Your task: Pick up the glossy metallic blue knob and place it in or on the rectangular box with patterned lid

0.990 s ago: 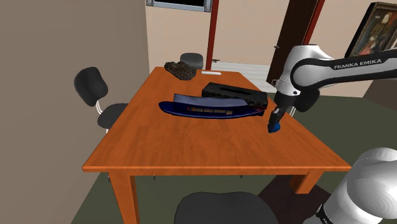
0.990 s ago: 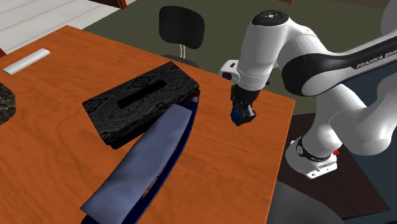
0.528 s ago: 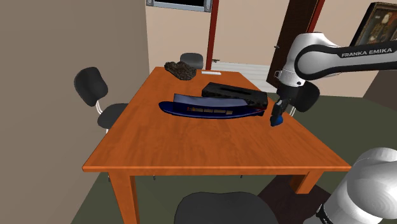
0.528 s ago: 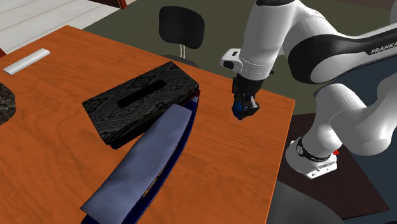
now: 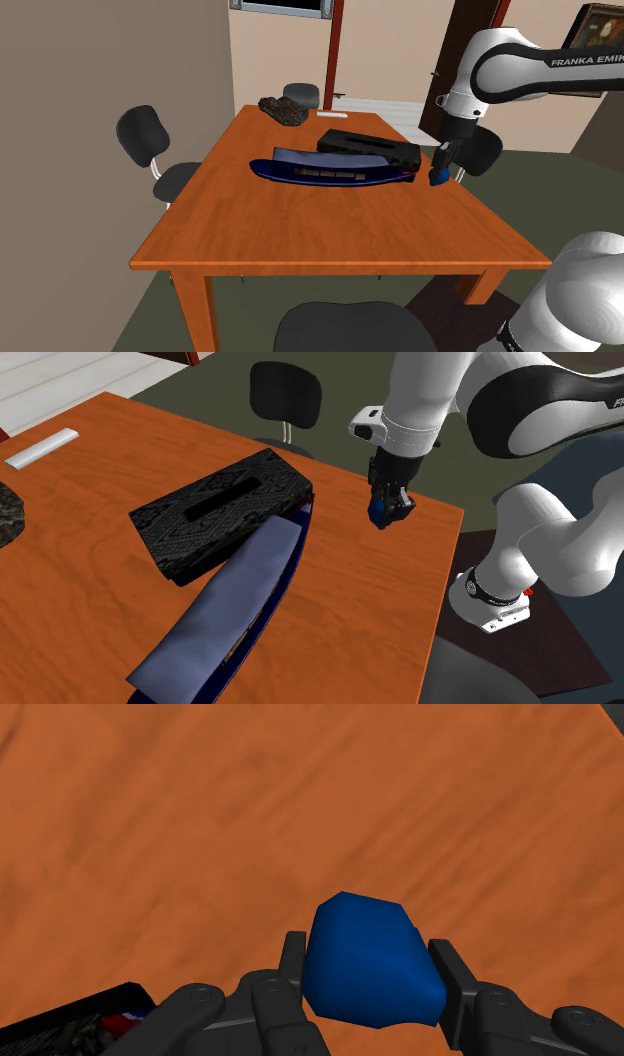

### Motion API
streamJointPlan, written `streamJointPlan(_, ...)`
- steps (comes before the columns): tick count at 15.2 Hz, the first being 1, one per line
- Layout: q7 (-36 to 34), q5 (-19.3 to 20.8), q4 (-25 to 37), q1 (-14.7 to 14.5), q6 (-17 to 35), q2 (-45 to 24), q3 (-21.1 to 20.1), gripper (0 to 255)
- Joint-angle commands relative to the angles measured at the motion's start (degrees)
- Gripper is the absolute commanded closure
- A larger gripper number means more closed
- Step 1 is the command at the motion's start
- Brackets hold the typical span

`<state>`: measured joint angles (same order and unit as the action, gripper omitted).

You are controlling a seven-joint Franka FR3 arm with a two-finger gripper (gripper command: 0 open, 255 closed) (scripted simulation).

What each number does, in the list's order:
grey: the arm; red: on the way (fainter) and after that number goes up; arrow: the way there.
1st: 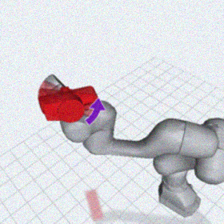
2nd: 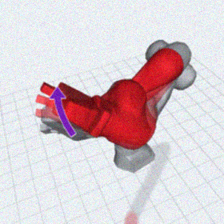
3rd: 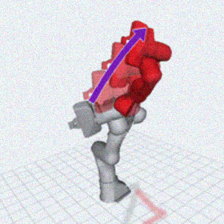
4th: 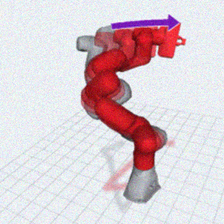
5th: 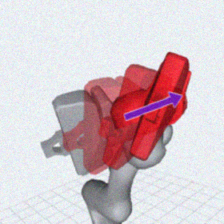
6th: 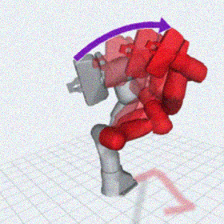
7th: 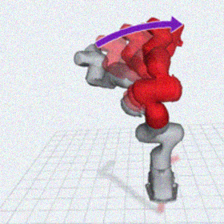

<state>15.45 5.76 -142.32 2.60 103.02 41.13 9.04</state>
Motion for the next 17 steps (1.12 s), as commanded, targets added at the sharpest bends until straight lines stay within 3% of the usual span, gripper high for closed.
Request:
streamJointPlan(1,0.2,-0.1,1.6,0.0,-1.6,-0.1,0.0,255)
streamJointPlan(12,0.3,-0.6,10.1,-0.3,-9.1,-1.1,-0.6,255)
streamJointPlan(17,2.5,-1.0,18.9,-0.9,-6.1,-12.7,1.8,255)
